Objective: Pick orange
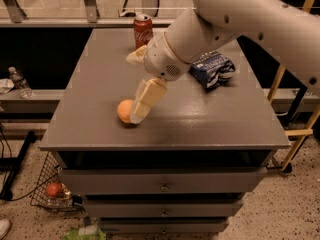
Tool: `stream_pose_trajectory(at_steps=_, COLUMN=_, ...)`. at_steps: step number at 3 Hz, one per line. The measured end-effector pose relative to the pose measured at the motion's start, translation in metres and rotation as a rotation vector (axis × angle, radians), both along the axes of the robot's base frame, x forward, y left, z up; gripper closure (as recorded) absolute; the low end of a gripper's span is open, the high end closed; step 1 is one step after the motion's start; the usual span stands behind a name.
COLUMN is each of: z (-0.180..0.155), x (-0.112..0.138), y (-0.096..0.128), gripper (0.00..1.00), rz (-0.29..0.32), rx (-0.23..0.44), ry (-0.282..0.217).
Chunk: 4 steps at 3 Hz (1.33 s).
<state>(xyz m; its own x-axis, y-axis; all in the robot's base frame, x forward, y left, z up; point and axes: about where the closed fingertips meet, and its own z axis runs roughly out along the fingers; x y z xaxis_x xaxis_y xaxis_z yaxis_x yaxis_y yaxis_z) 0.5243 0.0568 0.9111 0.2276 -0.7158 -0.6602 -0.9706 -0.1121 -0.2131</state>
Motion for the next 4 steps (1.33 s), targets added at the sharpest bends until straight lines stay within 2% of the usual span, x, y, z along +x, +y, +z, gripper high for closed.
stream_pose_trajectory(at_steps=1, z=-0.021, x=-0.002, y=0.017, gripper=0.00, rz=0.048, rx=-0.007, ry=0.014)
stream_pose_trajectory(at_steps=3, z=-0.064, x=0.002, y=0.023, gripper=0.00, rz=0.057, rx=-0.024, ry=0.081)
stream_pose_trajectory(at_steps=4, z=-0.076, x=0.004, y=0.017, gripper=0.18, rz=0.042, rx=-0.031, ry=0.103)
